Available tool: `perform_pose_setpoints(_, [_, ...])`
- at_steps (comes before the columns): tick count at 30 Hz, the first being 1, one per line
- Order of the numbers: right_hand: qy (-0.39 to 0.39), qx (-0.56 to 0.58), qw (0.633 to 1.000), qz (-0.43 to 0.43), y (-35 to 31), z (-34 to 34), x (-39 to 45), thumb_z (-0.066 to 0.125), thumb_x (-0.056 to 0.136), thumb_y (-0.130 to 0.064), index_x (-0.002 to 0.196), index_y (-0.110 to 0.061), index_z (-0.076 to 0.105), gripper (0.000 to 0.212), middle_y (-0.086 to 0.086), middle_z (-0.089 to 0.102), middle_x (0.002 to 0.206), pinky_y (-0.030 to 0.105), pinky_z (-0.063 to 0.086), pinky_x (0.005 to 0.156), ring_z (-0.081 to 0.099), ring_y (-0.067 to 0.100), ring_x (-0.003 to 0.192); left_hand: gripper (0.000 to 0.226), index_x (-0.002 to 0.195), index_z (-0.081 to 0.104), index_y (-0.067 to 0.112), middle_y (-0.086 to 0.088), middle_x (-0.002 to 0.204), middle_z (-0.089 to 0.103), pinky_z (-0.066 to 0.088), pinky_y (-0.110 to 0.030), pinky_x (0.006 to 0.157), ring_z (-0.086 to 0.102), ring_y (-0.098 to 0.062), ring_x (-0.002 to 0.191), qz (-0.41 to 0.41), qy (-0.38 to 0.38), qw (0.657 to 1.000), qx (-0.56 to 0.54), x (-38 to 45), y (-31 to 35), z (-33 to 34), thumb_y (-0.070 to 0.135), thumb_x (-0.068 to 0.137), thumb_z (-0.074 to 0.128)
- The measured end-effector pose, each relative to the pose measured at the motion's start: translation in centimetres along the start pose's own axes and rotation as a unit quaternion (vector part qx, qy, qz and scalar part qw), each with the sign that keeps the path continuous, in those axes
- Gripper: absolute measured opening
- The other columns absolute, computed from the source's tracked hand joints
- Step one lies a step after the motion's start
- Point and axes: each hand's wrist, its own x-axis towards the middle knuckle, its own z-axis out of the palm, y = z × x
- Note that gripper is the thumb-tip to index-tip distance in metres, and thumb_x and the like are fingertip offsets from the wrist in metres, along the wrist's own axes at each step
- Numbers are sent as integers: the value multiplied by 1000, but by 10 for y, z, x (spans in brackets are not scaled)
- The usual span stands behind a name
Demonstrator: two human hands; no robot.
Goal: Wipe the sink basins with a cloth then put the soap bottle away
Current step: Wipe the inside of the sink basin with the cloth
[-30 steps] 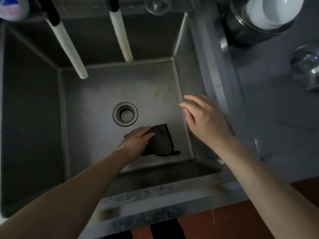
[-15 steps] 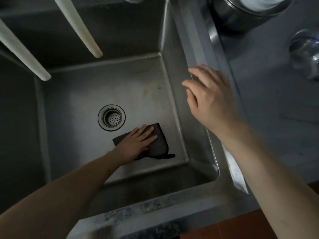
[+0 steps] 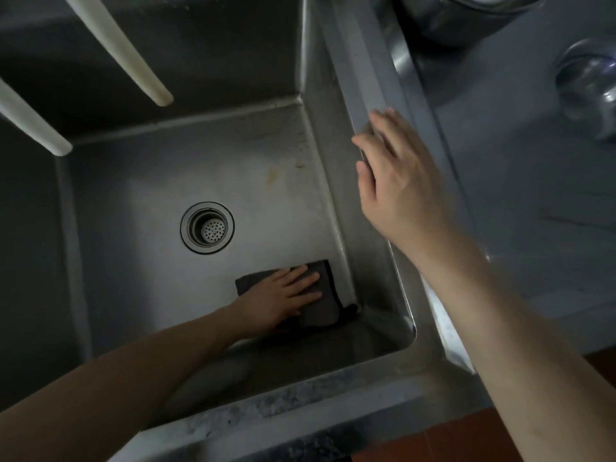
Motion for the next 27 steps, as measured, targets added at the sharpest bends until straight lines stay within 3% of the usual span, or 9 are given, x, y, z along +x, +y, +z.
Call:
perform_pose_setpoints(5, [-18, -5, 1000, 15, -3, -4, 0, 45, 105, -11, 135, -8, 60, 33, 18, 45, 157, 41, 27, 127, 32, 34, 153, 56, 160, 17, 38, 0, 170, 8, 22, -50, 124, 4, -29, 156, 41, -21, 999, 6, -22, 1, 3, 47, 107, 31])
perform_pose_setpoints(9, [-25, -13, 999, 22, -5, -2, 0, 46, 103, -6, 135, -8, 57, 34, 18, 44, 158, 42, 26, 127, 31, 34, 153, 58, 159, 16, 42, -4, 170, 9, 26, -54, 121, 8, -35, 155, 34, -17, 999, 31, -17, 6, 1, 48, 105, 37])
perform_pose_setpoints(13, [-39, -18, 999, 30, -7, -3, 1, 44, 104, -8, 137, -7, 55, 35, 19, 42, 159, 45, 27, 126, 29, 33, 154, 65, 159, 7, 44, -5, 170, -2, 16, -56, 124, -3, -37, 155, 21, -23, 999, 36, -10, 10, 1, 42, 104, 42])
perform_pose_setpoints(20, [-50, -23, 998, 42, -10, -6, 3, 42, 105, -14, 138, -9, 55, 37, 17, 42, 160, 44, 30, 125, 29, 31, 154, 77, 158, -9, 42, -3, 168, -18, -3, -51, 125, -17, -34, 154, -90, -8, 996, -15, 25, 30, -4, 42, 102, 43])
perform_pose_setpoints(27, [-58, -11, 997, 43, -7, -5, 3, 43, 105, -16, 138, -10, 56, 36, 16, 42, 160, 45, 31, 124, 28, 31, 155, 68, 162, 6, 27, -3, 170, -3, 10, -50, 126, -4, -32, 156, -171, 35, 985, 8, 76, 1, -20, 46, 103, 35])
